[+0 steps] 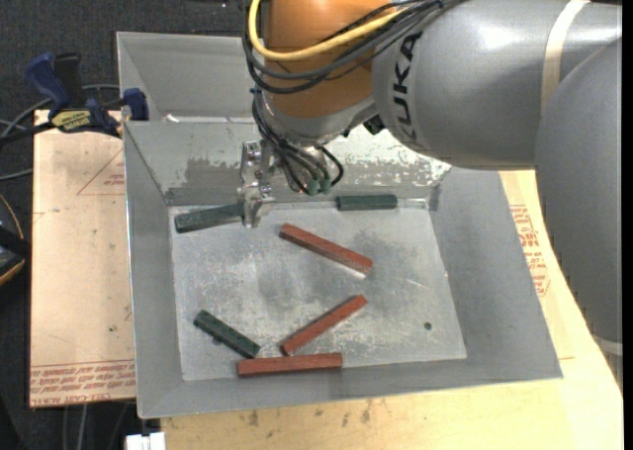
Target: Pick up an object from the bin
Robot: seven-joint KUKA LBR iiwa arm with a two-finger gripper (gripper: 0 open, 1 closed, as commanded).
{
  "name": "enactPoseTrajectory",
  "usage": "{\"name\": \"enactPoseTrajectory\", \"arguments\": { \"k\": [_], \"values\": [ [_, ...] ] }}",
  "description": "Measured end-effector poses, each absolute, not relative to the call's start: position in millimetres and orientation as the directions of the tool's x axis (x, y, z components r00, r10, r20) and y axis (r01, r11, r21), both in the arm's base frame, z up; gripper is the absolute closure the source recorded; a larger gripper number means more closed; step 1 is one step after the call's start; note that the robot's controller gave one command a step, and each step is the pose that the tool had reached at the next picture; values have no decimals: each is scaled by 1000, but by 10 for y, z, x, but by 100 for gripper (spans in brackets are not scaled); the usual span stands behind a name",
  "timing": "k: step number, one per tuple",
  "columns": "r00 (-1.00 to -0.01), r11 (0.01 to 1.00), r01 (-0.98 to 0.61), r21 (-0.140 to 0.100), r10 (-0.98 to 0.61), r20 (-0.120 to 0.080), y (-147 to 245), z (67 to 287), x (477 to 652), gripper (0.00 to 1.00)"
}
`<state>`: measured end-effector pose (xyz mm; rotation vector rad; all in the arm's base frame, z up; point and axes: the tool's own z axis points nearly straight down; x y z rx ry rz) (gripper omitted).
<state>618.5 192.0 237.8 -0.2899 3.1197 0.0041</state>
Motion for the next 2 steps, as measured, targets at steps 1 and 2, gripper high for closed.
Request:
{"name": "enactPoseTrajectory", "arguments": {
  "k": [1,2],
  "values": [
    [-983,983,-184,2,-184,-5,1916,2362,6179,100],
    [-983,983,-184,1,-184,-4,1914,2354,6174,100]
  ]
}}
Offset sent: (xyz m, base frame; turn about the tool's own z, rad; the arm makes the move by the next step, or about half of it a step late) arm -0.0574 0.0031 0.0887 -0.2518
